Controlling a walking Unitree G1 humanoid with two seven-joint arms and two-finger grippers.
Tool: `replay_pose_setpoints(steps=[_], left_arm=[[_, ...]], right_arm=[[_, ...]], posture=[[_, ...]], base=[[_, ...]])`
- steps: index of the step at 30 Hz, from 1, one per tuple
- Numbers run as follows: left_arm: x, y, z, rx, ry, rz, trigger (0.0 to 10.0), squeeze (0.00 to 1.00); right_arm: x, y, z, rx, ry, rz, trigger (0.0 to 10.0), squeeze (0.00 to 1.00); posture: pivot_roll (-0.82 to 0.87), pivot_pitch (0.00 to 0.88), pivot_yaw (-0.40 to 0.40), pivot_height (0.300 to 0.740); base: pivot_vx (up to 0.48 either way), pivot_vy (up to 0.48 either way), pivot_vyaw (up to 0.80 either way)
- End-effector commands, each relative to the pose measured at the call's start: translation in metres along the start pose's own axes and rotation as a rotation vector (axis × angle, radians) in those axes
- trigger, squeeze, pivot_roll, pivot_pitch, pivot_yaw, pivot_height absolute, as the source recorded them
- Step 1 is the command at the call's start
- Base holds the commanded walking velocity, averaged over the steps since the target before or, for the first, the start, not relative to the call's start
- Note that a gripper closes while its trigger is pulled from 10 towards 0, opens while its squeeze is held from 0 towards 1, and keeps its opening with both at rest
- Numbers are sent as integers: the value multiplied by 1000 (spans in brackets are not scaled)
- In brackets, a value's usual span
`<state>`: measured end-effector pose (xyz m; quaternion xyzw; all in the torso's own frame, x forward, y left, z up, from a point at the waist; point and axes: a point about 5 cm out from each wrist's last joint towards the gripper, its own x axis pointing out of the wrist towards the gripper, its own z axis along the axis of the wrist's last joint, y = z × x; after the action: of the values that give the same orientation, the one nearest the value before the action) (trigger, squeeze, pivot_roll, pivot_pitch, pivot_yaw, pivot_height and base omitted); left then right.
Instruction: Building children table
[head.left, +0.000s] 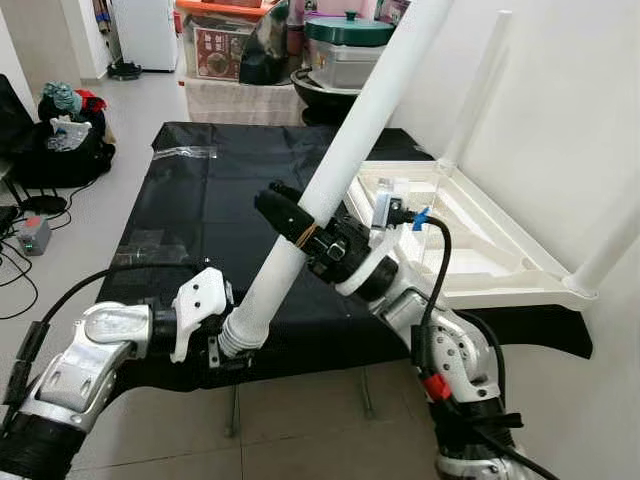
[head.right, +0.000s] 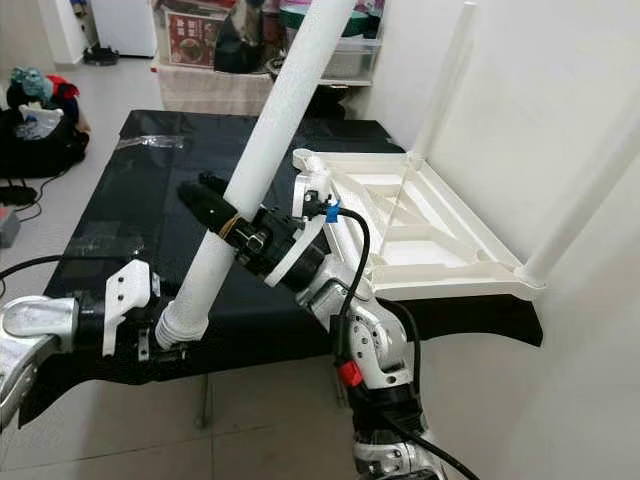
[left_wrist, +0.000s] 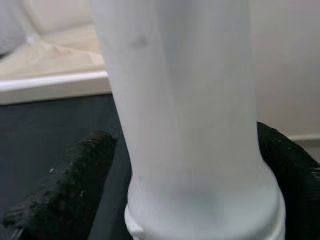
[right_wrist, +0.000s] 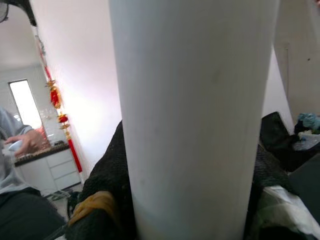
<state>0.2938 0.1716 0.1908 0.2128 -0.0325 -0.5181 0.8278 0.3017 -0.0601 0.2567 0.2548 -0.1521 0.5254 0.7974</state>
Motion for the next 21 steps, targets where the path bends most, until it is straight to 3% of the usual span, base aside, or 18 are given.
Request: replay_pose_setpoints(steps=[1,5,7,14,15,17,18,19,21], left_arm=[[-2,7,4,0,-28,52,10000,1000],[-3,7,4,-4,-31,82,10000,1000],[-2,8,4,0,-27,126,10000,1000],[-2,8,5,-5,-40,165,10000,1000],[-3,8,6,-9,-51,191,10000,0],[-3,8,6,-9,-51,191,10000,0],[-3,9,6,-23,-66,230,10000,0],[-3,9,6,-23,-66,230,10000,0],[-4,11,0,-62,-81,370,10000,0]], right_arm=[[-1,-6,6,-21,-22,-38,0,0],[-5,-20,15,-81,-42,-131,0,0],[-12,-37,23,-175,-18,-230,0,0],[-20,-52,31,-250,6,-315,0,0],[-26,-59,36,-292,19,-366,0,0],[-26,-59,36,-292,19,-366,0,0],[-33,-69,41,-337,40,-440,0,0],[-33,-69,41,-337,40,-440,0,0],[-60,-87,63,-463,80,-591,0,0]], posture=[[95,0,-96,740],[94,0,-97,740],[96,0,-100,740],[96,0,-100,740],[92,0,-99,740],[92,0,-99,740],[90,0,-99,740],[90,0,-99,740],[88,0,-102,740]], base=[[0,0,0],[0,0,0],[0,0,0],[0,0,0],[0,0,0],[0,0,0],[0,0,0],[0,0,0],[0,0,0]])
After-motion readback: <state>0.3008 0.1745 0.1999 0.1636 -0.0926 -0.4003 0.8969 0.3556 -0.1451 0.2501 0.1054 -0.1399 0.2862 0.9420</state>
